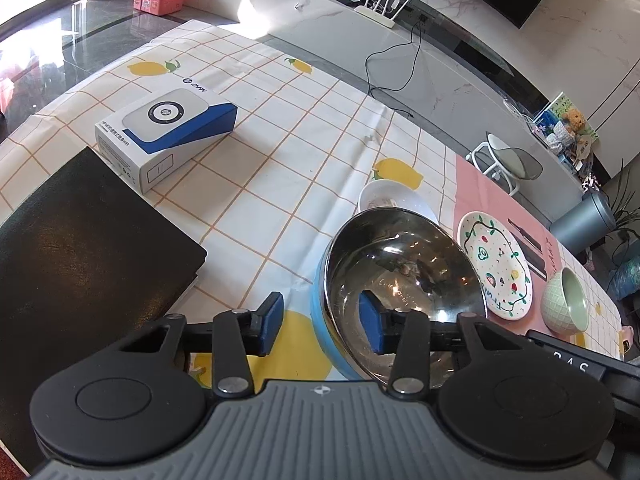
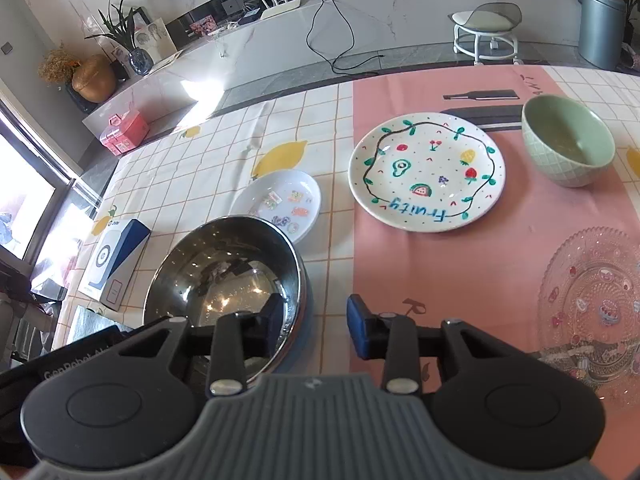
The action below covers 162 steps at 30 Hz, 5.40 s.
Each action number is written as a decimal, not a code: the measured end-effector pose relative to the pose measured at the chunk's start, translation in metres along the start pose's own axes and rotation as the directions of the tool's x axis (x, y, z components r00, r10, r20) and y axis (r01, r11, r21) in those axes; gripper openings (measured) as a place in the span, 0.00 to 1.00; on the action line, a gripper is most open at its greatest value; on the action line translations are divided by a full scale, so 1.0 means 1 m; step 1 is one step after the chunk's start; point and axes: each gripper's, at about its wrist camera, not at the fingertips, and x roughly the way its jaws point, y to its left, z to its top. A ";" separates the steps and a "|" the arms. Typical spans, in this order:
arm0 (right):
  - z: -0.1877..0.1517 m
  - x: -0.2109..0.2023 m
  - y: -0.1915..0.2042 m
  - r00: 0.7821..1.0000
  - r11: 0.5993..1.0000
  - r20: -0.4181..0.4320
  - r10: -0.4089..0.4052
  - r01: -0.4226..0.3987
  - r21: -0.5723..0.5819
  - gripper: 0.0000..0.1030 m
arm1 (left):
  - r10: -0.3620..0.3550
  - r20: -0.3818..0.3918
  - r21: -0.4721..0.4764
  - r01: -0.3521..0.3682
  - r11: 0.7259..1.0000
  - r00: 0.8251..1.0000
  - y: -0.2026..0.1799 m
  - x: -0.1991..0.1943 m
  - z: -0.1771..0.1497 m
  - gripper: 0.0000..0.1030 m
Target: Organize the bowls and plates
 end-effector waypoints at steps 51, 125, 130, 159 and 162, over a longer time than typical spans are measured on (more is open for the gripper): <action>-0.060 -0.142 -0.025 0.981 0.989 0.125 0.146 -0.150 0.021 0.10 | -0.072 0.112 0.105 0.061 0.993 0.991 -0.035 -0.126 -0.064 0.13; -0.126 -0.112 -0.056 0.988 0.984 -0.047 0.150 -0.144 0.104 0.47 | -0.128 -0.106 -0.062 0.121 0.991 0.986 0.003 -0.093 -0.127 0.55; -0.123 -0.112 -0.052 0.989 0.986 -0.042 0.140 -0.136 0.097 0.39 | -0.131 -0.112 -0.052 0.126 0.991 0.985 -0.002 -0.090 -0.127 0.46; -0.082 -0.121 -0.049 0.985 0.986 0.050 0.165 -0.166 0.021 0.49 | -0.026 0.111 0.086 0.016 0.996 0.993 -0.033 -0.113 -0.092 0.61; -0.076 -0.135 -0.058 0.983 0.986 0.097 0.159 -0.162 0.031 0.52 | -0.067 0.147 0.117 0.050 0.992 0.987 -0.047 -0.124 -0.088 0.63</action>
